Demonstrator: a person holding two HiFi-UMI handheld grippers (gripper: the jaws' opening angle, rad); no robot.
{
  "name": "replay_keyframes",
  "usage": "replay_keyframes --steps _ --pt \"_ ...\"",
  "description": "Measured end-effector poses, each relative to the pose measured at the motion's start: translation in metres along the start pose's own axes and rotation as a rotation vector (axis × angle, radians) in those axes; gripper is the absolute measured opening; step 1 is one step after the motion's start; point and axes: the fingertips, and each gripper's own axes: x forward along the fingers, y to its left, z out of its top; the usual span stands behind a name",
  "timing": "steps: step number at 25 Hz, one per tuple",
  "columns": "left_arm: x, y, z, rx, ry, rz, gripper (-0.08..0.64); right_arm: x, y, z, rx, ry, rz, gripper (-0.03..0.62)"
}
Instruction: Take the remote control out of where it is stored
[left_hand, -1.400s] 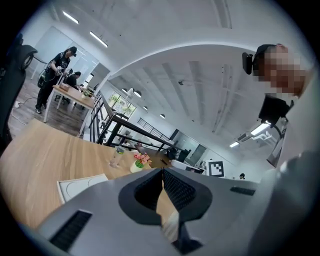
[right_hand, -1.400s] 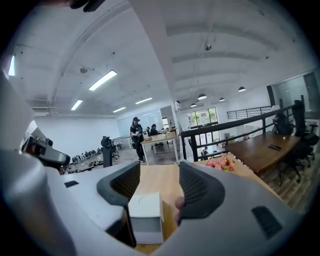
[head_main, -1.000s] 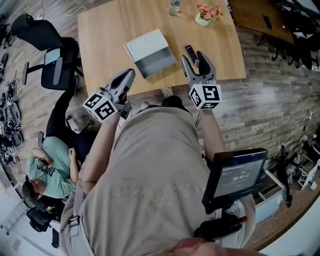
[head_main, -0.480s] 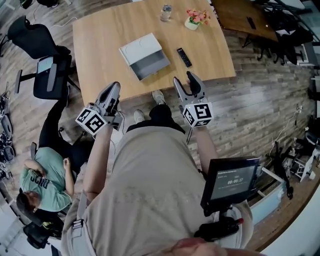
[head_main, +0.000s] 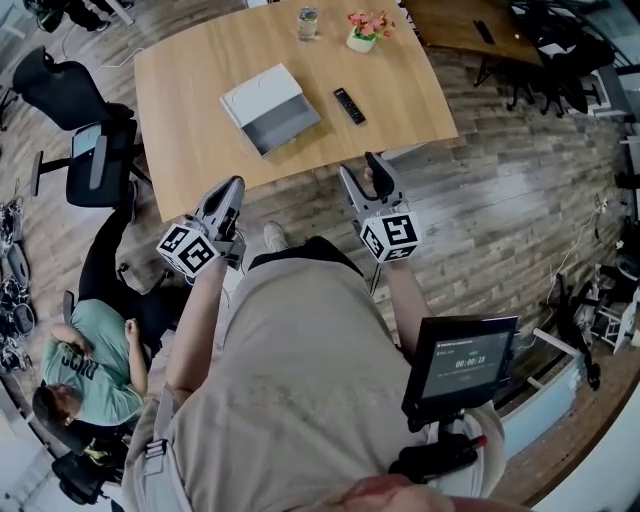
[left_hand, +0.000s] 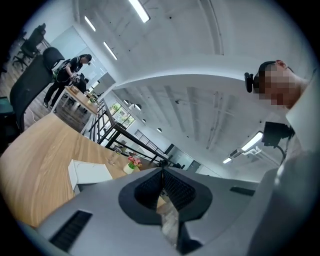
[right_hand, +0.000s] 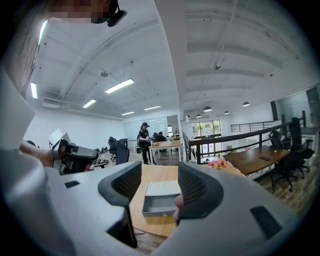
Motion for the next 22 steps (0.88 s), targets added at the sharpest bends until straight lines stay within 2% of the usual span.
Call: replay_keyframes --steps 5,8,13,18,22 --pt "0.019 -0.058 -0.019 0.064 -0.009 0.048 0.006 -0.058 -0.029 0.003 0.011 0.003 0.013 0.238" --pt "0.033 -0.095 -0.043 0.103 0.009 0.050 0.006 -0.098 -0.049 0.005 -0.001 -0.012 0.003 0.238" --pt "0.045 -0.109 -0.098 0.102 0.069 0.033 0.006 -0.135 -0.075 -0.019 0.035 -0.017 -0.049 0.238" --pt "0.041 -0.158 -0.162 0.089 0.096 0.013 0.006 -0.210 -0.089 -0.045 0.058 -0.004 -0.070 0.238" --pt "0.035 -0.177 -0.187 0.098 0.122 0.006 0.006 -0.231 -0.084 -0.068 0.085 0.022 -0.067 0.236"
